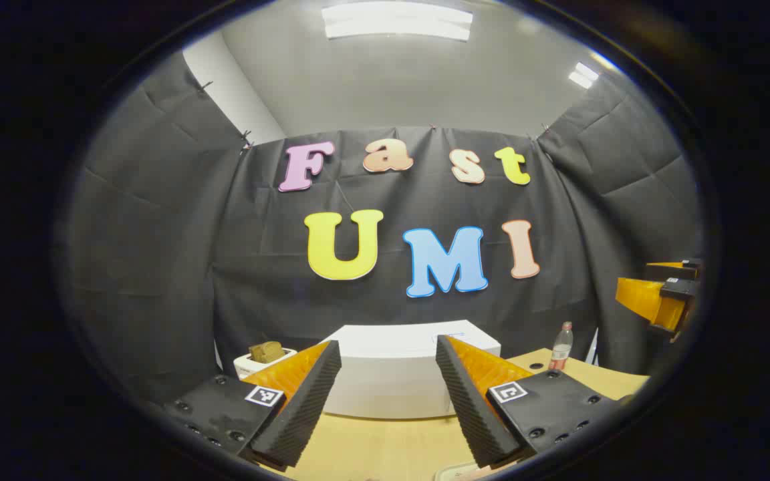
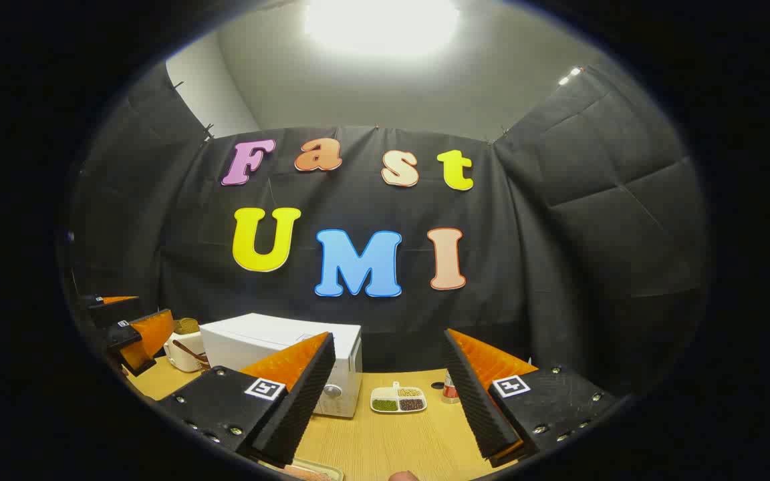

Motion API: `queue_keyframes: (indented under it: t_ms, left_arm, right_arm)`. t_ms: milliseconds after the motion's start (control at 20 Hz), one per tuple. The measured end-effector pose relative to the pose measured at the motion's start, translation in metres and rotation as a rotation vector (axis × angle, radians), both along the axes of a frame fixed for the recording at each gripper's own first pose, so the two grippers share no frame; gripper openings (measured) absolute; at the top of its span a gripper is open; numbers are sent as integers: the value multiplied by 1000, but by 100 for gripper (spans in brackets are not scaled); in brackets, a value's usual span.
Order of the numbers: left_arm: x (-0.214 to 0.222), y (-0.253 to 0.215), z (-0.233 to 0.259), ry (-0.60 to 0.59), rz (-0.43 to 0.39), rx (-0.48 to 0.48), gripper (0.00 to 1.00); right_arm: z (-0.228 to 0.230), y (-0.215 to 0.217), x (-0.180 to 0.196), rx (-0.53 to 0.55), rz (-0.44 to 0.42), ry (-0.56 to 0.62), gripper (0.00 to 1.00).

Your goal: Open the microwave oven with the left hand, put the food in, and close the microwave oven.

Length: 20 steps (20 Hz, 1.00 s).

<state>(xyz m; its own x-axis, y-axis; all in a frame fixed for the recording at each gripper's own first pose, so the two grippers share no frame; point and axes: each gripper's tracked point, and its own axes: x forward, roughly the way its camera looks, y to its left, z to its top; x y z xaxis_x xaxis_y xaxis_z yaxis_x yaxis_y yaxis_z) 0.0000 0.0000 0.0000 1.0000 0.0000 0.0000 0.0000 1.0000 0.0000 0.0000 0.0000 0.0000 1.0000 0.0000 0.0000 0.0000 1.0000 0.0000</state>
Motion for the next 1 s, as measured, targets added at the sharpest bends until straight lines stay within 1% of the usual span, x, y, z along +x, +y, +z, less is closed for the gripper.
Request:
queue_keyframes:
  t_ms: [150, 650, 1000]
  left_arm:
    - [1, 1, 0, 0, 0, 7, 97]
    - [4, -5, 3, -13, -12, 5, 97]
    - [34, -21, 4, -42, -49, -3, 94]
  right_arm:
    - [-5, 1, 1, 15, -1, 14, 97]
    - [-6, 1, 2, 11, 4, 17, 97]
    - [-7, -10, -4, -5, -25, 26, 97]
